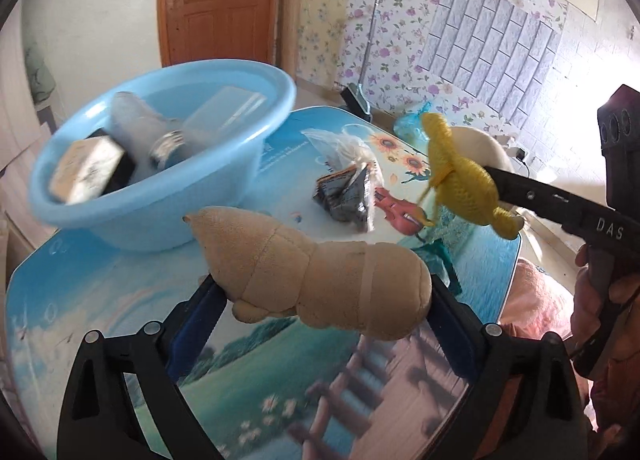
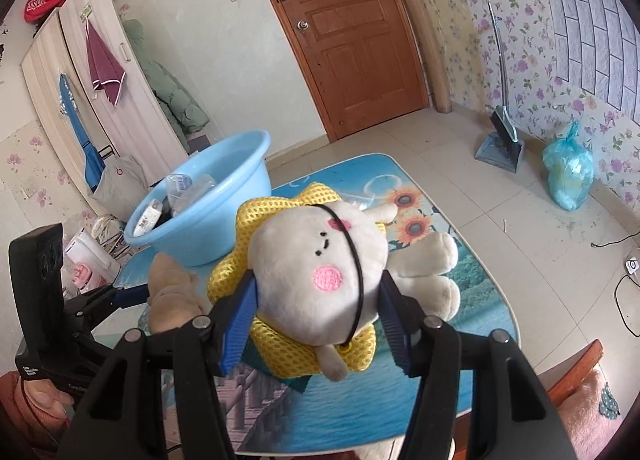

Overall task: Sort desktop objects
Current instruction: 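Lift both plush toys and carry them toward the blue basin, then lower both plush toys into the basin and open both grippers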

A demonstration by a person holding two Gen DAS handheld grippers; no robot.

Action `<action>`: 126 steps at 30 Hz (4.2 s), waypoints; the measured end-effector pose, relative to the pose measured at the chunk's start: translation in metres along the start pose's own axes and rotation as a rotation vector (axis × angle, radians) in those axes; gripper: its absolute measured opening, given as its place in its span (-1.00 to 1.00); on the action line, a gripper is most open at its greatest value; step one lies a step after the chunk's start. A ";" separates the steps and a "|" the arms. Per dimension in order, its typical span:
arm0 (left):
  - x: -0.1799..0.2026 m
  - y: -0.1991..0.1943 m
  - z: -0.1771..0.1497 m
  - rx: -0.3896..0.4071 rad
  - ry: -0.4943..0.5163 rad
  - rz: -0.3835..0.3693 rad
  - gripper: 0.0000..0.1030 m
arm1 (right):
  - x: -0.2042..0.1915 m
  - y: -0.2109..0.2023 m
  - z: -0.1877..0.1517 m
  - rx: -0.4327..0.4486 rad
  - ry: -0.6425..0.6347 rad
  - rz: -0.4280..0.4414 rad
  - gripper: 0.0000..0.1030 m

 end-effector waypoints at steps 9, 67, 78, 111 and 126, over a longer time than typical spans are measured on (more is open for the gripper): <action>-0.047 -0.038 -0.017 0.057 -0.097 0.109 0.90 | -0.055 -0.007 -0.008 -0.028 -0.099 0.016 0.11; -0.080 -0.095 0.021 0.217 -0.154 0.125 0.90 | -0.103 -0.002 0.027 0.045 -0.170 0.101 0.12; -0.094 -0.092 0.069 0.247 -0.123 0.126 0.90 | -0.107 0.022 0.070 0.075 -0.206 0.118 0.12; -0.123 -0.027 0.161 0.232 -0.032 0.115 1.00 | -0.100 0.108 0.134 0.048 -0.194 0.080 0.37; -0.107 -0.062 0.109 0.256 -0.078 0.091 1.00 | -0.084 0.065 0.106 0.048 -0.165 0.017 0.37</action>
Point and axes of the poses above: each gripper's, at about its wrist camera, not at the fingertips, and y roughly the way its jaws point, x to its right, z to its top, the point moved 6 cm from there along y, roughly the way its jaws point, and after that the axes turned 15 degrees about -y, right-handed, at the moved point
